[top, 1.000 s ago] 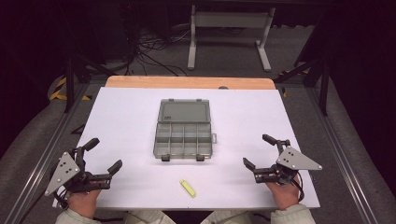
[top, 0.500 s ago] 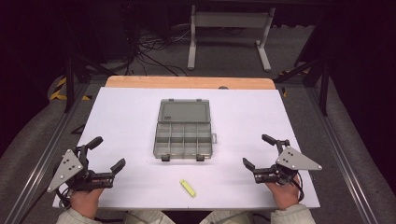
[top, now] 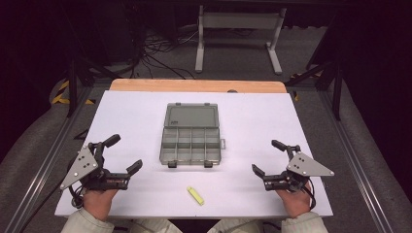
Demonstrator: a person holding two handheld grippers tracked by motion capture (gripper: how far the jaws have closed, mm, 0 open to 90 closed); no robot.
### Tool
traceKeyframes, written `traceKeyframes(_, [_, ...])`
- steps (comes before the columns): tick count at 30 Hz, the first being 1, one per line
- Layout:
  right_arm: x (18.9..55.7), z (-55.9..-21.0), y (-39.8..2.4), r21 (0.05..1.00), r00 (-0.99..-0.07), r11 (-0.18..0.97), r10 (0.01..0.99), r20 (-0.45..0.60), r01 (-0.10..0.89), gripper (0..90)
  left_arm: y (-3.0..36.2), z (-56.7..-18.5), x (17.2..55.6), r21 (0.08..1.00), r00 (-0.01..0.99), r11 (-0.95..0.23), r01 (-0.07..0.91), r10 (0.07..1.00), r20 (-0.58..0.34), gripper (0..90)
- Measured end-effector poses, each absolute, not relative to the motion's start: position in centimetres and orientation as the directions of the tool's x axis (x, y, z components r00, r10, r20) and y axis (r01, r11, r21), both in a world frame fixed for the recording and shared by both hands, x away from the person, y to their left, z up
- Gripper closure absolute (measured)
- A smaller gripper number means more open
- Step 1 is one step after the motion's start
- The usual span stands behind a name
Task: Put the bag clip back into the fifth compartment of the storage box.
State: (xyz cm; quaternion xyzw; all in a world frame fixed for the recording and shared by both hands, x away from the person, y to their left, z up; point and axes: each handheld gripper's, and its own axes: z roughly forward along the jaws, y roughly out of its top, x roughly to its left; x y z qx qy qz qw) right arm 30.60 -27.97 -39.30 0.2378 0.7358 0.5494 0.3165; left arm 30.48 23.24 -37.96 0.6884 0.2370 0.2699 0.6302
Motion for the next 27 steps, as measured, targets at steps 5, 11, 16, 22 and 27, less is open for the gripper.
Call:
traceKeyframes(5, [30.6, -39.3, -28.0, 0.96, -0.689, 0.281, 0.697, -0.201, 0.004, 3.5, 21.9, -37.2, 31.2, 0.996, 0.765, -0.082, -0.027, 0.64, 0.073, 0.3])
traceKeyframes(11, [30.6, -39.3, -28.0, 0.96, -0.69, 0.281, 0.695, -0.201, 0.003, 3.6, 20.5, -36.8, 31.9, 0.997, 0.793, -0.075, -0.015, 0.607, 0.058, 0.2])
traceKeyframes(16, [30.6, -39.3, -28.0, 0.96, -0.692, 0.281, 0.693, -0.202, 0.002, 3.6, 19.2, -36.6, 32.5, 0.997, 0.813, -0.082, -0.008, 0.579, 0.054, 0.5])
traceKeyframes(22, [30.6, -39.4, -28.0, 0.96, -0.694, 0.281, 0.691, -0.202, 0.001, 3.8, 17.5, -36.5, 33.1, 0.995, 0.827, -0.094, -0.014, 0.558, 0.064, 2.1])
traceKeyframes(27, [30.6, -39.4, -28.0, 0.96, -0.697, 0.279, 0.69, -0.197, 0.004, 3.8, 16.4, -36.4, 33.7, 0.995, 0.839, -0.095, -0.008, 0.541, 0.058, 1.6])
